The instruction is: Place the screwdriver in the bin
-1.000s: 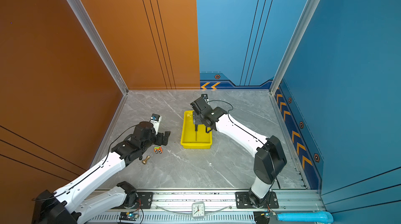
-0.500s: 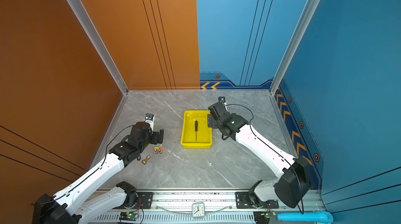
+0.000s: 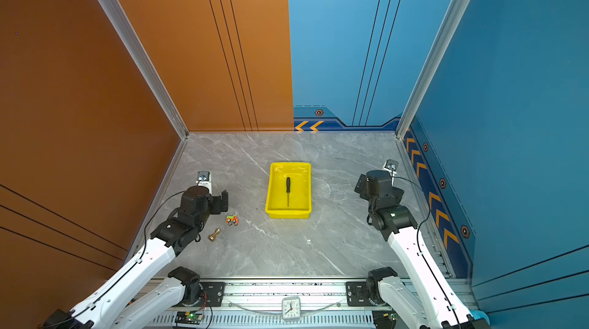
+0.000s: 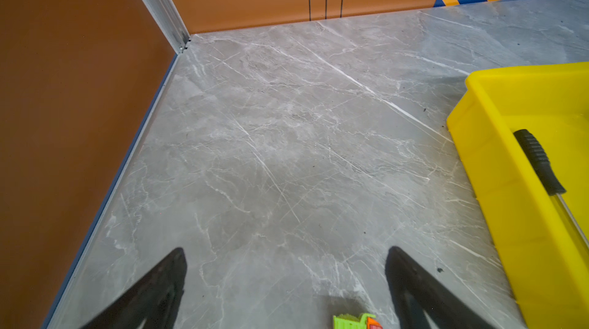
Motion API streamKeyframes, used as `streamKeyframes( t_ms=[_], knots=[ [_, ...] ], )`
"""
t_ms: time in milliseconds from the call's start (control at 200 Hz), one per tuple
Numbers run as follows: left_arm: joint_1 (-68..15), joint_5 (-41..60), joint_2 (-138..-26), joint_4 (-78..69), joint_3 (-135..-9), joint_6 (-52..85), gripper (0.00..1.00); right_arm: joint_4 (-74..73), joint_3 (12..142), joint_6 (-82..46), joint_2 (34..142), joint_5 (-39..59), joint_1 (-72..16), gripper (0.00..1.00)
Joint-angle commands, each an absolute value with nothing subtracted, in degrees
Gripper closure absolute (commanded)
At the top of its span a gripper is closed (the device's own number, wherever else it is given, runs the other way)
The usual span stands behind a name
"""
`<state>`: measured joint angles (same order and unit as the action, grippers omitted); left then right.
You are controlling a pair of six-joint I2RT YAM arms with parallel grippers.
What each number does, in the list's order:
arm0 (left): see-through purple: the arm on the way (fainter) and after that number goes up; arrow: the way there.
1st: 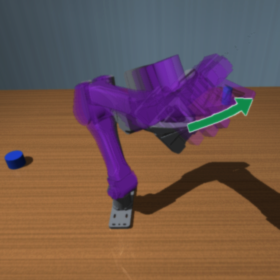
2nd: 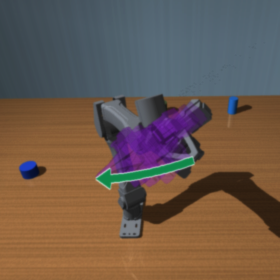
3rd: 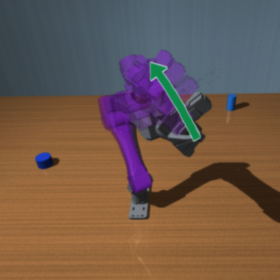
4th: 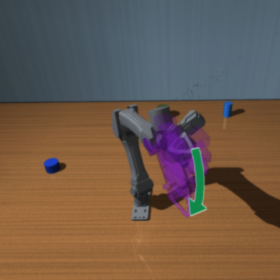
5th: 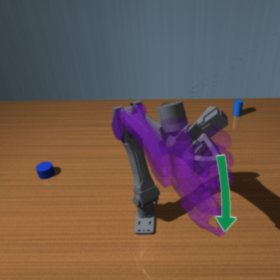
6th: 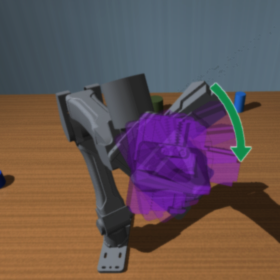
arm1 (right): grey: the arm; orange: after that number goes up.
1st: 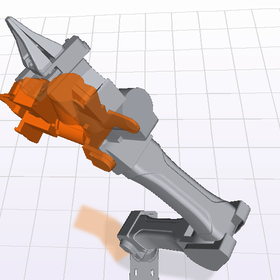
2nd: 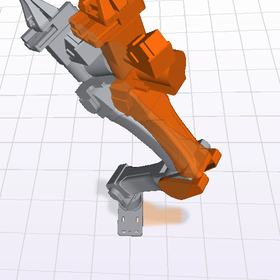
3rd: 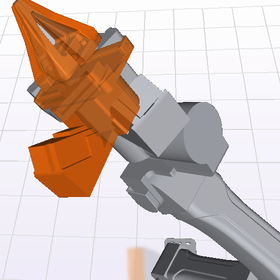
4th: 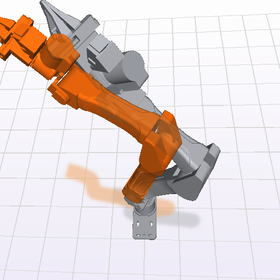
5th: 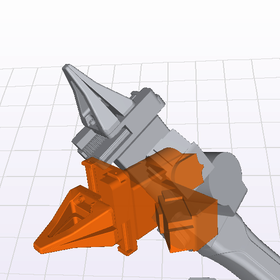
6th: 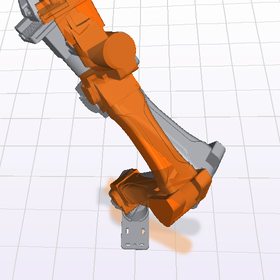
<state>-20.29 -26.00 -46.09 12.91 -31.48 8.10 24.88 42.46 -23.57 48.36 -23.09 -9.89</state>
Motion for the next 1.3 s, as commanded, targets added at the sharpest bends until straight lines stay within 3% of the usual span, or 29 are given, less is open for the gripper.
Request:
streamKeyframes(
  t_ms=[0,185,461,826,1141,1296],
  knots=[
    [-19.25,-29.54,-41.43,14.12,-28.69,6.57,0.02,16.37,34.73,-16.45,41.09,-19.66,-6.5,0.0],
    [-17.81,-31.92,-31.6,16.14,-22.01,4.12,0.02,11.41,23.04,-8.92,30.46,-19.65,-4.53,0.0],
    [-14.42,-31.21,-23.85,14.01,-14.18,2.39,0.02,3.62,15.37,-8.11,30.89,-15.52,-4.14,0.0],
    [-12.85,-27.54,-38.47,-8.8,-10.34,-0.4,0.02,-15.52,10.5,-6.87,43.14,-18.81,-4.45,0.0],
    [-3.63,-18.08,-47.82,-27.05,-8.27,0.35,0.02,-34.44,14.12,-7.51,63.39,-16.69,-4.28,0.0],
    [-2.99,-16.38,-56.79,-35.31,-9.74,1.23,0.02,-40.37,17.37,-6.84,72.01,-16.39,-4.07,0.0]
  ],
)
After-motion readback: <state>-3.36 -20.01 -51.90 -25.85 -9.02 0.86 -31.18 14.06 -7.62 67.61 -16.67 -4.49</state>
